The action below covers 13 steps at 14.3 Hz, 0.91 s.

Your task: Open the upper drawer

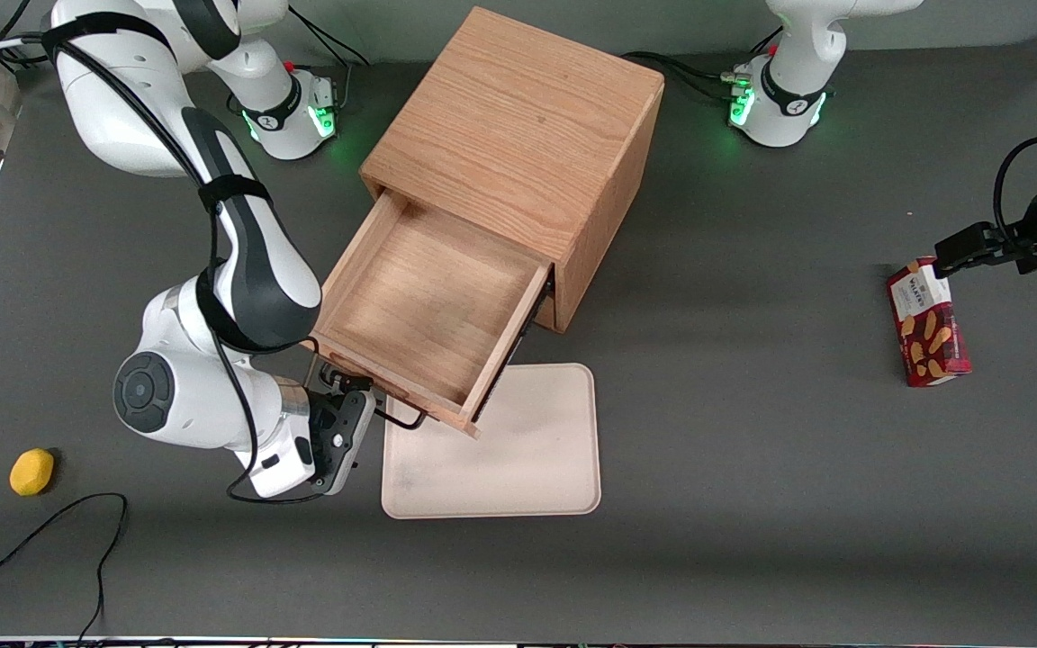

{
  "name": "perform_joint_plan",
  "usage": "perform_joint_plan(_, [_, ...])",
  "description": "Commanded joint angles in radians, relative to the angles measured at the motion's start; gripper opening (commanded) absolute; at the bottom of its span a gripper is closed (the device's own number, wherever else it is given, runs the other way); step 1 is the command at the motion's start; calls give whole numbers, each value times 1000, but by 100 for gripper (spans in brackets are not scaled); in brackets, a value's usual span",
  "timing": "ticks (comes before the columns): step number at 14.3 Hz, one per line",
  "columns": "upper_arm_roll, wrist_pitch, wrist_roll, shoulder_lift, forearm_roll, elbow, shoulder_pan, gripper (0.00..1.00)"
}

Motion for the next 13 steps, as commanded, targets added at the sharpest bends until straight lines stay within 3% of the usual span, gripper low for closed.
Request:
perform_joint_plan(1, [0,-49,-20,-25,21,27,-17,100])
perform_joint_plan(8, [-9,-177,-8,-152,47,24,-61,100])
perform_joint_plan(13, [-86,-284,176,-284,45,9,-68,100])
